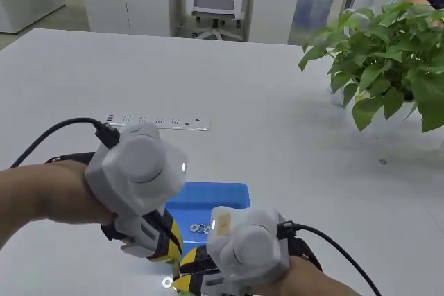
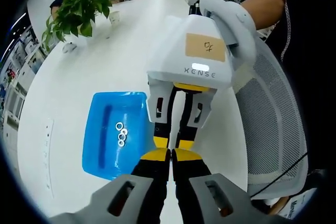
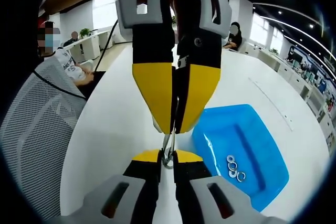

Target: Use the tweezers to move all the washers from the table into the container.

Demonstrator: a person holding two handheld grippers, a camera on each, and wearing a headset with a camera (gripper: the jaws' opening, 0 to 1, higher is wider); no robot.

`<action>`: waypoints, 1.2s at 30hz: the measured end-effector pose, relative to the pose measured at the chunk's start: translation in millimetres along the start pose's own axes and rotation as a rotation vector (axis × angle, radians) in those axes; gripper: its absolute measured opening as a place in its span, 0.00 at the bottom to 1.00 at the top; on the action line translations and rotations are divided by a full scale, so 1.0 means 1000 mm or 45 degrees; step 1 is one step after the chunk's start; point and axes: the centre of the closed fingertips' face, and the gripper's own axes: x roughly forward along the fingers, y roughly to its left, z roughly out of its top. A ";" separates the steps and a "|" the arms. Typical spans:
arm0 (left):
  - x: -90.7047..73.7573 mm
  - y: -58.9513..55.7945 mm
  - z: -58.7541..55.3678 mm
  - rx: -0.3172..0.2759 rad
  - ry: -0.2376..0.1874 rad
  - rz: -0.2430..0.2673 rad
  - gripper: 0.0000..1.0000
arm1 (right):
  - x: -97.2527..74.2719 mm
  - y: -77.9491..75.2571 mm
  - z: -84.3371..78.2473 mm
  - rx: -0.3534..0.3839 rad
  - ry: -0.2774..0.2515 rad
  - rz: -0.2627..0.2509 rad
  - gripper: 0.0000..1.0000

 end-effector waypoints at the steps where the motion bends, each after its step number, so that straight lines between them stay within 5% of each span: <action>1: 0.000 -0.001 0.000 0.000 -0.001 -0.002 0.06 | 0.000 0.000 0.000 0.002 0.000 0.001 0.10; 21: -0.003 -0.004 -0.004 0.005 0.020 0.008 0.06 | -0.002 0.001 0.001 -0.019 0.023 -0.004 0.09; 36: -0.020 -0.006 0.007 0.030 0.012 0.040 0.06 | -0.014 0.000 0.017 -0.021 -0.007 -0.032 0.09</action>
